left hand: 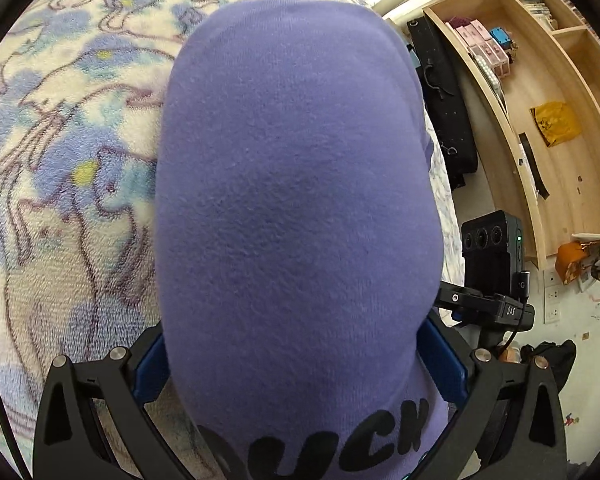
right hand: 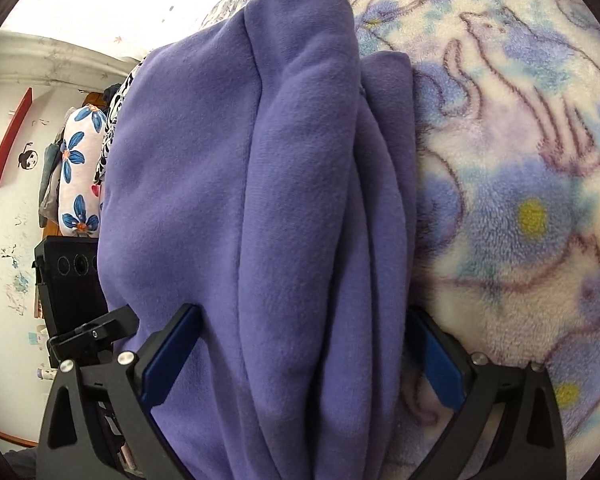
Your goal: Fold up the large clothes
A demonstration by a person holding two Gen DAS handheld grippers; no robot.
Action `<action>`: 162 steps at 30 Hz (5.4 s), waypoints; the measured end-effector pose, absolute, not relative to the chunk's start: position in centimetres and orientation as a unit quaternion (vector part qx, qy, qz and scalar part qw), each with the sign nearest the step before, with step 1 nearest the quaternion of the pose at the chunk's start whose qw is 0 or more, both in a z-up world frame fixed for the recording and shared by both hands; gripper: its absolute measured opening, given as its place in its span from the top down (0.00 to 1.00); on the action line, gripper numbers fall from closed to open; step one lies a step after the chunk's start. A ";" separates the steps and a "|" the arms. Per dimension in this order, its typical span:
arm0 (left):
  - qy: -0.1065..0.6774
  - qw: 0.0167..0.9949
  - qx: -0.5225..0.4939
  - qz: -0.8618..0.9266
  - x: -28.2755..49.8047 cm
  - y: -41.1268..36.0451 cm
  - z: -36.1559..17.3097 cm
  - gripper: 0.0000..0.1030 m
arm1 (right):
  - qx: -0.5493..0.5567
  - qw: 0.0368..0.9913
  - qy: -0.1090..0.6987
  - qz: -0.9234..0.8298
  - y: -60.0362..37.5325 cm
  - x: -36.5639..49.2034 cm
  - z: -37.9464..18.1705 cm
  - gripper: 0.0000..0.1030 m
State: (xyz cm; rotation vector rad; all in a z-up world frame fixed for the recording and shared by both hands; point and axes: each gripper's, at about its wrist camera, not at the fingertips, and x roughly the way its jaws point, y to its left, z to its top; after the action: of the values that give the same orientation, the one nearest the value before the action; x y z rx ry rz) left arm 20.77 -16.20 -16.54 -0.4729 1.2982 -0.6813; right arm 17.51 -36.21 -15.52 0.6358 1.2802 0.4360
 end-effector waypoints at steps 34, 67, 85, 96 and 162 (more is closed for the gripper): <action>0.546 0.796 -0.145 -0.216 16.4 -5.2 -6.0 0.05 | 0.282 0.764 0.520 0.258 -23.2 14.9 -8.5 0.55; 0.490 0.853 -0.078 -0.160 61.1 22.5 3.1 0.00 | 0.261 0.807 0.436 0.303 4.7 57.7 -2.4 0.51; 0.414 0.902 -0.032 -0.117 46.0 18.1 12.8 0.00 | 0.140 0.842 0.452 0.258 1.7 45.4 5.5 0.37; 0.388 0.917 -0.026 -0.082 29.4 11.1 19.1 0.00 | 0.097 0.854 0.451 0.240 -4.0 30.5 14.3 0.37; 0.434 0.901 -0.020 -0.001 2.1 -3.9 0.6 0.01 | 0.059 0.907 0.413 0.057 -13.6 1.8 0.5 0.18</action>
State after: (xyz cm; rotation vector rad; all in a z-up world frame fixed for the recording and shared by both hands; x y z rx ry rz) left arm 2.09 -3.86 0.62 -0.0410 0.8988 -0.0011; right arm 1.77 -13.60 0.53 0.1209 0.8528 0.1178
